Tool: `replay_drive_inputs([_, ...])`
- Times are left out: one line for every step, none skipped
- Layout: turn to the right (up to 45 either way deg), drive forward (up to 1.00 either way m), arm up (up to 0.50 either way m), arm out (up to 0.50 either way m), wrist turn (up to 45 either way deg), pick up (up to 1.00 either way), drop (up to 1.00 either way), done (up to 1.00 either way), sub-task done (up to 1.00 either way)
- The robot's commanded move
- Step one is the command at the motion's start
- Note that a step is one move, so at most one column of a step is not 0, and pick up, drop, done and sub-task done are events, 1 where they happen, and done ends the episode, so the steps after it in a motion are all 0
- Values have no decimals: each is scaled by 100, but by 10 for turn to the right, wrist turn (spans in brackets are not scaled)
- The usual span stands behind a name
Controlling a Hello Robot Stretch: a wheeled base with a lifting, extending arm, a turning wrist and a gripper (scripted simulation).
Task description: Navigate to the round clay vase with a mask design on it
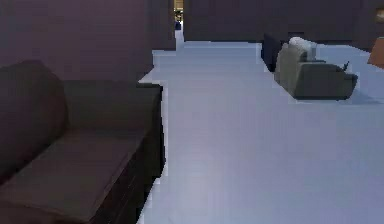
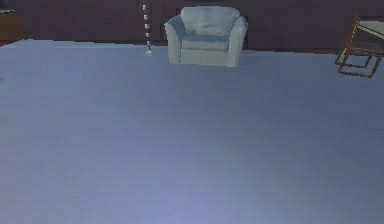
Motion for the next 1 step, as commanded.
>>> replay_drive_inputs([90, 0, 0, 0, 0, 0, 0, 0, 0])
